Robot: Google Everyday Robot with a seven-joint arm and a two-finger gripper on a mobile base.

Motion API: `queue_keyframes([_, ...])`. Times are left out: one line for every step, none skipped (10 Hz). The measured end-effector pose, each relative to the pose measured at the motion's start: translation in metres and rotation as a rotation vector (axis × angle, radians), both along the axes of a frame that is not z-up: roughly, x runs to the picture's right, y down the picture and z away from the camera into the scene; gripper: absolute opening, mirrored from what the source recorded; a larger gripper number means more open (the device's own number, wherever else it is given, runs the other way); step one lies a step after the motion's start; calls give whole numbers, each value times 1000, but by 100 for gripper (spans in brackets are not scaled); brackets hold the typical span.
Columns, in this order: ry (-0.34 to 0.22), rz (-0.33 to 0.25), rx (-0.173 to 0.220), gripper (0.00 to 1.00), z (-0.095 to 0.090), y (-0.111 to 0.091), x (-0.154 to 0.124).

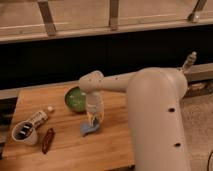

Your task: Wipe the white sponge on the table

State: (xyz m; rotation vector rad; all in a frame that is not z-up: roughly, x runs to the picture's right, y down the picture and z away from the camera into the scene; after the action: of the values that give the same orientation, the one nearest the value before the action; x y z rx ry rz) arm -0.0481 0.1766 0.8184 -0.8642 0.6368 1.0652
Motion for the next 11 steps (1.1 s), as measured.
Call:
queue_keyframes([-5,-2,6,3,9,-12,4])
queue_keyframes([-15,-6,14,3,15,-23,6])
queue_keyframes([-36,-16,21,3,16,-32,5])
queue_keyframes([-57,-27,24,6,14,-36,1])
queue_keyframes([-69,-31,26,8,12,-37,-3])
queue_keyframes([-71,-32,25,8,12,-36,-4])
queue_keyframes([-70,-32,24,8,12,-36,-4])
queue_keyframes([-69,-30,24,8,12,-36,-3])
queue_keyframes([-71,-32,24,8,12,-36,-4])
queue_keyframes([-71,-32,24,8,12,-36,-4])
queue_keyframes([-71,-32,24,8,12,-36,-4])
